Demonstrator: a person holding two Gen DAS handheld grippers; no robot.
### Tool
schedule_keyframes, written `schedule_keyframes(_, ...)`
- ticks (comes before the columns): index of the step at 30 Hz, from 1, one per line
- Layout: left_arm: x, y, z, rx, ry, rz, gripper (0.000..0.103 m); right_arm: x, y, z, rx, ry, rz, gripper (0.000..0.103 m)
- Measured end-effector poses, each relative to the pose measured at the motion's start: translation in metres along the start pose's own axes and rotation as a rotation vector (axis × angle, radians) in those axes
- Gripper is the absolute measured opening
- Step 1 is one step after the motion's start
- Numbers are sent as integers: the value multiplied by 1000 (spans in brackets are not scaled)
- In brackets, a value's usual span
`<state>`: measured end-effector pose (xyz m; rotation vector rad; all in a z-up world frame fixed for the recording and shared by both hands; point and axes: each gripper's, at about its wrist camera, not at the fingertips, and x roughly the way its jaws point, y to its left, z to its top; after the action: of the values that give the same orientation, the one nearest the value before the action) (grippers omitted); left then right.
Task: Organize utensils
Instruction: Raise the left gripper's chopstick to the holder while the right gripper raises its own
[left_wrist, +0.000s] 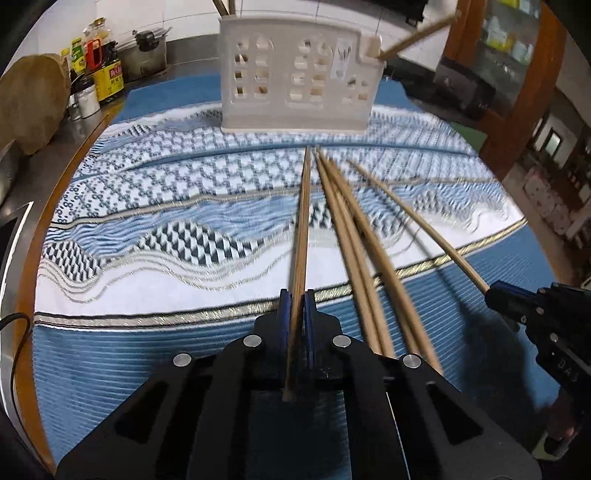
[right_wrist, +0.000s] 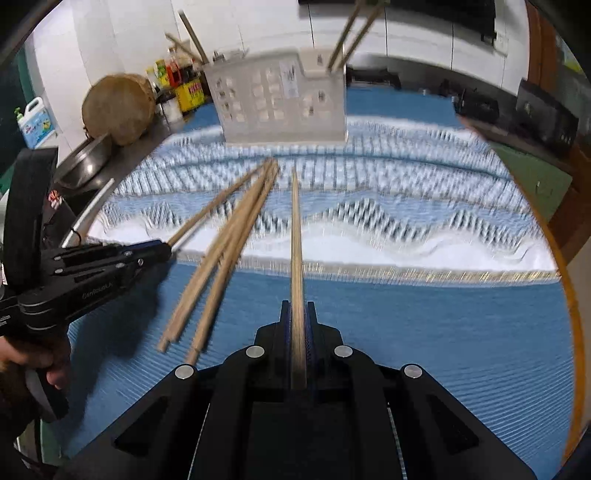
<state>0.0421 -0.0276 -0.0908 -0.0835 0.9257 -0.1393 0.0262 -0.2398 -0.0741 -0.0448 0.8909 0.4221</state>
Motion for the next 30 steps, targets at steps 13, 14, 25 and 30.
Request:
schedule_keyframes(13, -50, 7, 53, -24, -173, -81, 5, -55, -1, 83, -51, -226, 0, 7)
schedule_keyframes(14, -52, 7, 55, -19, -178, -84, 5, -57, -2, 90, -51, -238, 3, 7)
schedule_keyframes(25, -71, 13, 112, 25, -223, -139, 5, -85, -13, 166, -86, -338, 32, 7)
schedule_keyframes(30, -81, 13, 134, 49, -242, -165, 5, -105, -13, 195, -112, -390, 36, 7)
